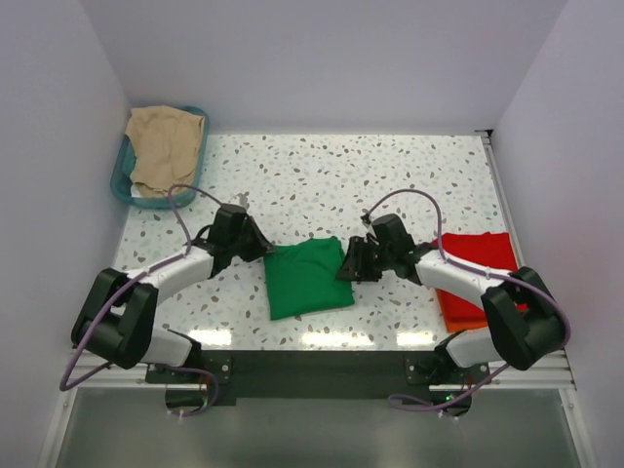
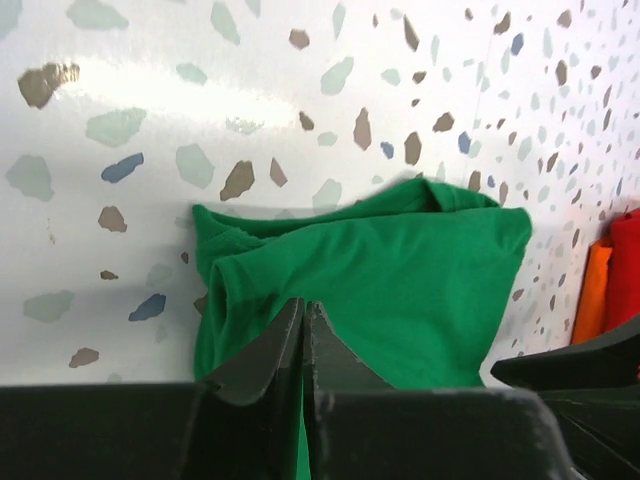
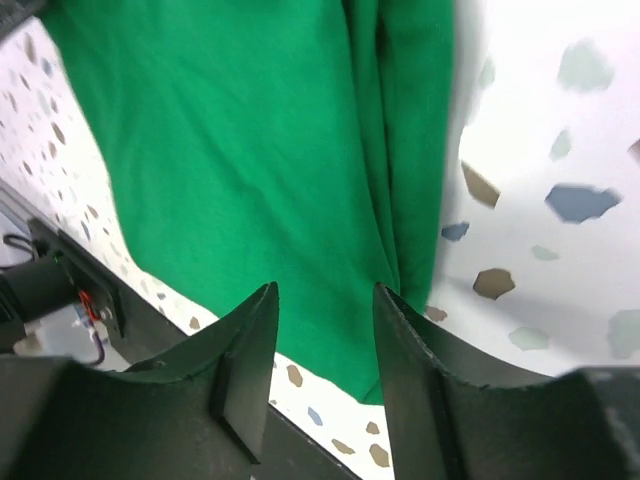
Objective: Fold and stack the t-shirts
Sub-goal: Fold the tshirt
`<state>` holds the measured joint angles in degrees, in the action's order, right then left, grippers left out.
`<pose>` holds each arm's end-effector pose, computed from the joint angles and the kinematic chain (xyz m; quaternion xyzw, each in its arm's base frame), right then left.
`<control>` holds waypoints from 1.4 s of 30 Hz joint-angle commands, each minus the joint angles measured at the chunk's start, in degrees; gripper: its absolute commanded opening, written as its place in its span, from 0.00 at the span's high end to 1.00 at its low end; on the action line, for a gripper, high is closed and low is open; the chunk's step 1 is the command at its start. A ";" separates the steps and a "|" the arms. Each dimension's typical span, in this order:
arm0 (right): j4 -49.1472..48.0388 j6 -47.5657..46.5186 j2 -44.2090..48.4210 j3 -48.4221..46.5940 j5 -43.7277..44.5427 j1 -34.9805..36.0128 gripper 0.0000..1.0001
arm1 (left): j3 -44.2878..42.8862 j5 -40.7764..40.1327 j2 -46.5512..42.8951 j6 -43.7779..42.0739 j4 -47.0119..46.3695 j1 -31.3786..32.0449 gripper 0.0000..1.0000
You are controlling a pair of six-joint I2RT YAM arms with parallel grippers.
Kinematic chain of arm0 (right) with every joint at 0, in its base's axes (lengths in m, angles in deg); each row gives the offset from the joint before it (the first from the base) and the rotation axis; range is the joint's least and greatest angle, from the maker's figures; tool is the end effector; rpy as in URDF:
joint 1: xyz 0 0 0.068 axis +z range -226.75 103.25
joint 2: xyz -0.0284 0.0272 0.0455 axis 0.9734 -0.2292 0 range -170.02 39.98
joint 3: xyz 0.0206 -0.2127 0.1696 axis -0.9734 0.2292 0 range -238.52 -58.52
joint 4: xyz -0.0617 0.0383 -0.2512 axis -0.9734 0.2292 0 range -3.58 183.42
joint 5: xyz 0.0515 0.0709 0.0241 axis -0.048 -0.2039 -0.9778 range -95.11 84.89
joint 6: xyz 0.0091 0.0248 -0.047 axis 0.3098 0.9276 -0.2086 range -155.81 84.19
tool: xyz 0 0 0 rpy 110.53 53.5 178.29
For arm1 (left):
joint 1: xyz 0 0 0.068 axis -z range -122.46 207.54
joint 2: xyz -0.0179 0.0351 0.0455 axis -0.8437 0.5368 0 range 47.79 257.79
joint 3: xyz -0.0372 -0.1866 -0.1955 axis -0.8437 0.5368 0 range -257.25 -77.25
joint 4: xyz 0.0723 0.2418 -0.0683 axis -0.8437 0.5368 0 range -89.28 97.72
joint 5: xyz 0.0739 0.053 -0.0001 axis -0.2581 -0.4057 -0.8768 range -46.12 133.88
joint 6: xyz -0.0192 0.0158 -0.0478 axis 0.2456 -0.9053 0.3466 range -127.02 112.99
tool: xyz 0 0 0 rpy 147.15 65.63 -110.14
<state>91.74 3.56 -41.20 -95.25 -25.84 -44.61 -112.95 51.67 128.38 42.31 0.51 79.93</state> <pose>0.2183 0.1521 0.1637 -0.0035 0.9258 0.3348 0.1757 0.2483 -0.1075 0.1667 -0.1889 0.9015 -0.2759 0.2747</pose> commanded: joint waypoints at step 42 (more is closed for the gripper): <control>9.53 -6.86 -18.75 -29.19 16.25 -0.41 0.92 | -10.26 -8.32 5.89 -7.75 6.10 -0.77 0.98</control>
<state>99.89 -3.48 -62.93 -122.60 -10.58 -44.94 -121.94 43.22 135.53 34.50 9.37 79.40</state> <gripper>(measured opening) 0.101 0.061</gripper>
